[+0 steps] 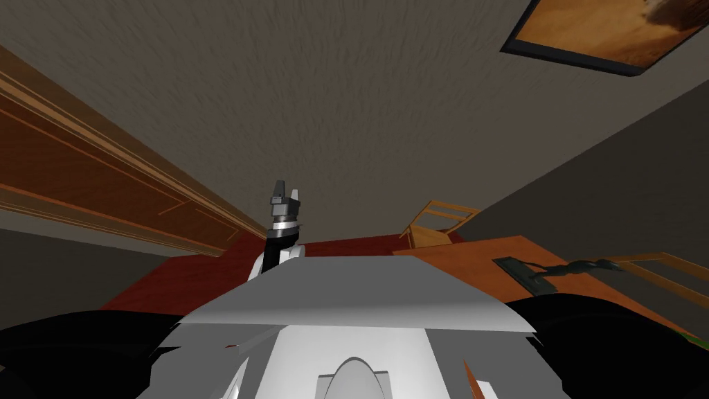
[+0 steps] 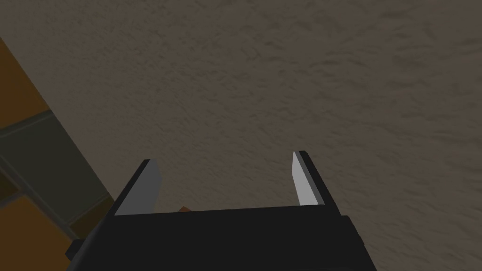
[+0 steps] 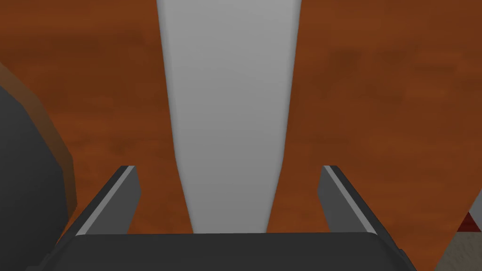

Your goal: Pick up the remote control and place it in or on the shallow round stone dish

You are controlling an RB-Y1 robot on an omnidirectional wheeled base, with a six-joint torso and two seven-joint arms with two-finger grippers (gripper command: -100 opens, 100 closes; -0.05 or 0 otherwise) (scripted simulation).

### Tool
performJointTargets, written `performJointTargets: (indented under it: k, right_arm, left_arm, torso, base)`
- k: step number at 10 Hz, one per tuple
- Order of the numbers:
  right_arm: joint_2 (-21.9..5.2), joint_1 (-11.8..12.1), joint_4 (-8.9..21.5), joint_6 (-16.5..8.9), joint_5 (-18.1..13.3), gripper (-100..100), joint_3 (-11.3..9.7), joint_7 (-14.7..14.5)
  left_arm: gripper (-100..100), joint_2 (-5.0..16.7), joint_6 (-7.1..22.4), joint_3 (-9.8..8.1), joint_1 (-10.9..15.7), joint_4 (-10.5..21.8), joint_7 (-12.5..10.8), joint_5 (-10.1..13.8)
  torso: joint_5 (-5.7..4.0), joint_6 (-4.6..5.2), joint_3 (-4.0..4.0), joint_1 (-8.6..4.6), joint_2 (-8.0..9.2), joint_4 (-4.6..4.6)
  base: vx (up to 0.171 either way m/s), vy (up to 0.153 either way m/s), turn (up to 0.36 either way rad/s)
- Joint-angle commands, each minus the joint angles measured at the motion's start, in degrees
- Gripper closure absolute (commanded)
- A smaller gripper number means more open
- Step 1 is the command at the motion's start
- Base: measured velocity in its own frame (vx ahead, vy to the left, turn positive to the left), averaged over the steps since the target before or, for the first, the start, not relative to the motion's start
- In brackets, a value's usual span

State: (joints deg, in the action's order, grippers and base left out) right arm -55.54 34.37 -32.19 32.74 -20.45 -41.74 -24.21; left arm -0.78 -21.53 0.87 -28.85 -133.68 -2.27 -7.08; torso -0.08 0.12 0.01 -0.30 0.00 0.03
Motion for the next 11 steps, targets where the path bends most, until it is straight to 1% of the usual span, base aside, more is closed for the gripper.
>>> performJointTargets:
  k: [1, 2, 3, 6, 7, 10, 11]
  right_arm:
    - [0.0, 0.0, 0.0, 0.0, 0.0, -100, 0.0, 0.0]
    - [0.0, 0.0, -0.1, -0.2, 0.0, 0, 0.0, 0.0]
    - [1.4, 0.5, 1.0, 0.0, 1.9, -100, -0.3, -1.6]
    - [5.5, 1.7, 4.4, 0.7, 7.1, -100, -1.0, -6.7]
    - [5.5, 1.7, 4.4, 0.7, 7.7, -100, -1.0, -6.7]
    - [9.6, 3.0, 7.7, 1.3, 13.2, -100, -1.6, -11.6]
    - [9.6, 3.0, 7.7, 1.3, 13.5, -100, -1.6, -11.7]
  left_arm:
    - [0, 0.0, 0.0, 0.0, 0.0, 0.0, 0.0, 0.0]
    - [0, 0.0, 0.0, 0.0, 0.0, 0.0, 0.0, 0.0]
    - [0, 0.0, 0.0, 0.01, 0.0, 0.0, 0.0, 0.0]
    - [0, 0.0, 0.0, 0.0, 0.0, 0.0, 0.0, 0.0]
    - [0, 0.0, 0.0, 0.0, 0.0, 0.0, 0.0, 0.0]
    - [0, 0.0, 0.0, 0.0, 0.0, 0.0, 0.0, 0.0]
    - [0, 0.0, 0.0, 0.0, 0.0, 0.0, 0.0, 0.0]
  torso:
    - [0.0, 0.0, 0.0, 0.0, 0.0, 0.0]
    - [0.04, 0.01, -0.02, 0.17, -0.04, -0.01]
    - [0.06, 0.01, -0.04, 0.27, -0.07, -0.02]
    - [0.03, -0.01, -0.08, 0.15, -0.13, -0.03]
    - [0.04, -0.01, -0.08, 0.12, -0.14, -0.03]
    - [0.06, 0.0, -0.07, 0.22, -0.11, -0.03]
    - [0.05, 0.0, -0.08, 0.18, -0.13, -0.03]
  base:
    - [-0.01, -0.029, 0.009]
    - [-0.002, -0.007, 0.0]
    - [0.001, -0.019, 0.099]
    - [0.013, -0.049, 0.156]
    - [0.01, -0.037, 0.056]
    - [0.007, -0.032, 0.118]
    - [0.008, -0.032, 0.078]
